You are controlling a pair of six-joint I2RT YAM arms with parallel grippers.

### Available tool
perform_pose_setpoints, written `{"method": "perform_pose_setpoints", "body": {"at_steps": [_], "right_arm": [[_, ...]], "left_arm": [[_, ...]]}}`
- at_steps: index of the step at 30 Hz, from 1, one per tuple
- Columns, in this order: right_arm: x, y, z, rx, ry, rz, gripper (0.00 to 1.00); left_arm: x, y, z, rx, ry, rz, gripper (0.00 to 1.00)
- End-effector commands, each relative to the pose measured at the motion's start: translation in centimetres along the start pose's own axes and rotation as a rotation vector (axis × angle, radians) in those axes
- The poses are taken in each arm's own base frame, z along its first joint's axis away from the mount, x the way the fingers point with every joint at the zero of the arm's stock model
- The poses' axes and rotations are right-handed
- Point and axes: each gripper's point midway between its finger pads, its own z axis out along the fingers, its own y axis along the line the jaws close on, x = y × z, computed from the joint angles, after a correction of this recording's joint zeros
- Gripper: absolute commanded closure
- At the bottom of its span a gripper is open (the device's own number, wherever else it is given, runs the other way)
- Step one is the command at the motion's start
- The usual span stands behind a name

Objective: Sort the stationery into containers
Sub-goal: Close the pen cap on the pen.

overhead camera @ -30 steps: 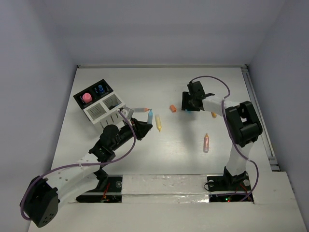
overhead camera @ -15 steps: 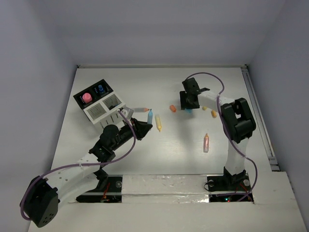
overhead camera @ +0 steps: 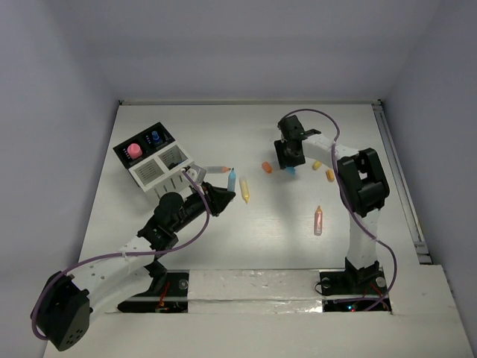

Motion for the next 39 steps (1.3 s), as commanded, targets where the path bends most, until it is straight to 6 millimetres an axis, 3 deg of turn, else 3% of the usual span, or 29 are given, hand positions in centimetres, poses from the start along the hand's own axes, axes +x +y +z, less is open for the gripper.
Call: {"method": "perform_pose_setpoints", "body": {"at_steps": [1, 8, 9, 12, 13, 26, 33, 36, 37, 39], "right_arm": [[2.9, 0.2, 0.6, -0.018, 0.125, -0.086, 0.5], [3.9, 0.6, 0.7, -0.045, 0.168, -0.097, 0.59], [4.0, 0.6, 0.7, -0.046, 0.171, -0.094, 0.58], [4.4, 0.7, 0.5, -0.056, 0.182, -0.094, 0.42], [4.4, 0.8, 0.4, -0.06, 0.181, -0.095, 0.42], [5.0, 1.1, 0.9, -0.074, 0.213, -0.102, 0.81], [2.1, 1.9, -1.0, -0.105, 0.08, -0.001, 0.89], [-0.4, 2.7, -3.1, -0.156, -0.042, 0.074, 0.9], [-1.8, 2.9, -5.0, -0.182, -0.109, 0.098, 0.9], [-1.9, 3.8, -6.5, -0.246, -0.148, 0.174, 0.89]], "left_arm": [[-1.3, -0.9, 0.0, 0.039, -0.057, 0.023, 1.0], [-1.3, -0.8, 0.0, 0.037, -0.058, 0.023, 1.0], [-1.3, -0.8, 0.0, 0.037, -0.058, 0.023, 1.0], [-1.4, -0.9, 0.1, 0.039, -0.059, 0.021, 1.0], [-1.4, -0.9, 0.1, 0.039, -0.059, 0.021, 1.0], [-1.3, -0.8, 0.1, 0.039, -0.055, 0.022, 1.0], [-1.3, -0.9, 0.1, 0.04, -0.054, 0.021, 1.0], [-1.1, -0.9, 0.2, 0.043, -0.05, 0.021, 1.0], [-1.1, -0.9, 0.2, 0.045, -0.05, 0.021, 1.0], [-1.0, -1.0, 0.3, 0.052, -0.043, 0.019, 1.0]]}}
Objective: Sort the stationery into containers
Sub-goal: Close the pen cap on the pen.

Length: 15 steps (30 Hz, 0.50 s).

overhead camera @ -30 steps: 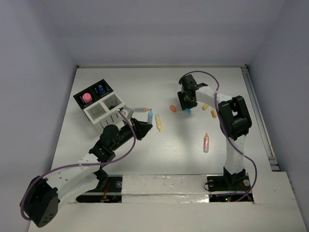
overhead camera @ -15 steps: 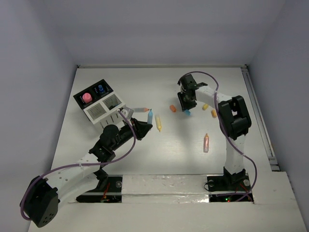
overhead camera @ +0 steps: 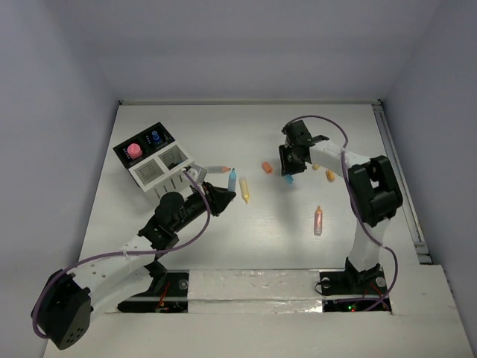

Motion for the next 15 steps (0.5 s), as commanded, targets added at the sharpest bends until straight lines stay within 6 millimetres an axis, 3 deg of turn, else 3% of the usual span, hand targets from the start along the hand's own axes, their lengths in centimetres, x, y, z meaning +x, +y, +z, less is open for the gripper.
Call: {"method": "perform_pose_setpoints", "body": {"at_steps": [1, 10, 15], "right_arm": [[-5.4, 3.4, -5.3, -0.169, -0.263, 0.121, 0.89], [-10.3, 13.0, -17.6, -0.415, -0.707, 0.254, 0.89], [-12.2, 17.0, -20.4, -0.491, -0.832, 0.305, 0.91]], "left_arm": [[-1.0, -1.1, 0.2, 0.054, -0.044, 0.02, 1.0], [0.1, -0.3, 1.3, 0.023, -0.006, 0.011, 1.0], [0.8, 1.0, 1.9, -0.043, 0.012, 0.008, 1.0]]}}
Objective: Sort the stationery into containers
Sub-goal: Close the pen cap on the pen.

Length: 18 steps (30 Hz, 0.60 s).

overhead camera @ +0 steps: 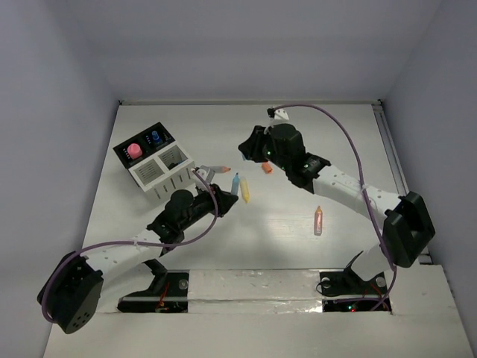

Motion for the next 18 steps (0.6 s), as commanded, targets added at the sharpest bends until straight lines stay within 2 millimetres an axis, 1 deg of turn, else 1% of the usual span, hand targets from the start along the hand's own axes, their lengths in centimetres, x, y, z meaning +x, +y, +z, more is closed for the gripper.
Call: {"method": "perform_pose_setpoints", "body": {"at_steps": [1, 4, 5, 7, 8, 13, 16, 18], "right_arm": [[-3.3, 3.3, 1.0, -0.047, -0.179, 0.09, 0.91], [-3.1, 4.8, 1.1, -0.074, -0.192, 0.1, 0.91], [-2.5, 5.5, 1.2, -0.086, -0.183, 0.098, 0.91], [-2.5, 5.7, 1.2, -0.084, -0.197, 0.099, 0.91], [-2.1, 6.2, 1.1, -0.089, -0.189, 0.095, 0.91], [-1.1, 6.3, 1.3, -0.078, -0.182, 0.09, 0.91], [-0.3, 7.3, 1.2, -0.103, -0.171, 0.095, 0.91], [-0.4, 7.3, 1.3, -0.101, -0.178, 0.098, 0.9]], "left_arm": [[-2.4, -0.4, 0.5, -0.008, -0.084, 0.022, 1.0], [-2.6, 0.4, 0.5, -0.052, -0.094, 0.027, 1.0], [-2.7, 0.6, 0.5, -0.065, -0.097, 0.028, 1.0], [-2.9, 1.3, 0.4, -0.102, -0.106, 0.03, 1.0], [-3.1, 1.4, 0.4, -0.111, -0.109, 0.032, 1.0], [-3.4, 1.7, 0.2, -0.128, -0.127, 0.034, 1.0], [-3.3, 1.7, 0.3, -0.132, -0.123, 0.032, 1.0], [-3.6, 1.7, 0.2, -0.131, -0.131, 0.031, 1.0]]}}
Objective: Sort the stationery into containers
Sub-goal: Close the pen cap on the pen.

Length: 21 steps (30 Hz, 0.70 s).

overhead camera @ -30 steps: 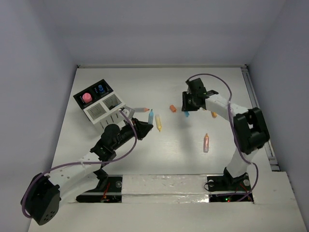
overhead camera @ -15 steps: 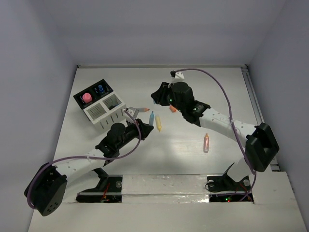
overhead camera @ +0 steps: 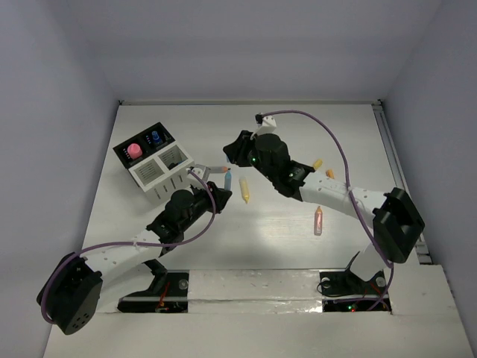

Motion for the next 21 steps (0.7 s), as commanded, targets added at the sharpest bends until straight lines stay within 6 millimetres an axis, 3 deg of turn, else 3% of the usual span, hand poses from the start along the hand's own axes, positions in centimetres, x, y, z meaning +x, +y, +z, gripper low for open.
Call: {"method": "perform_pose_setpoints", "body": {"at_steps": [1, 9, 21], "right_arm": [[-1.2, 1.7, 0.4, -0.034, -0.073, 0.03, 0.9], [-0.4, 1.5, 1.0, -0.029, -0.055, 0.031, 0.89], [0.0, 2.2, 0.5, -0.045, -0.047, 0.029, 0.89]], "left_arm": [[-2.9, -1.2, 0.2, 0.027, -0.089, 0.009, 1.0], [-3.3, -1.5, -0.1, 0.038, -0.104, 0.002, 1.0], [-3.5, -1.0, -0.1, 0.003, -0.11, -0.018, 1.0]]}}
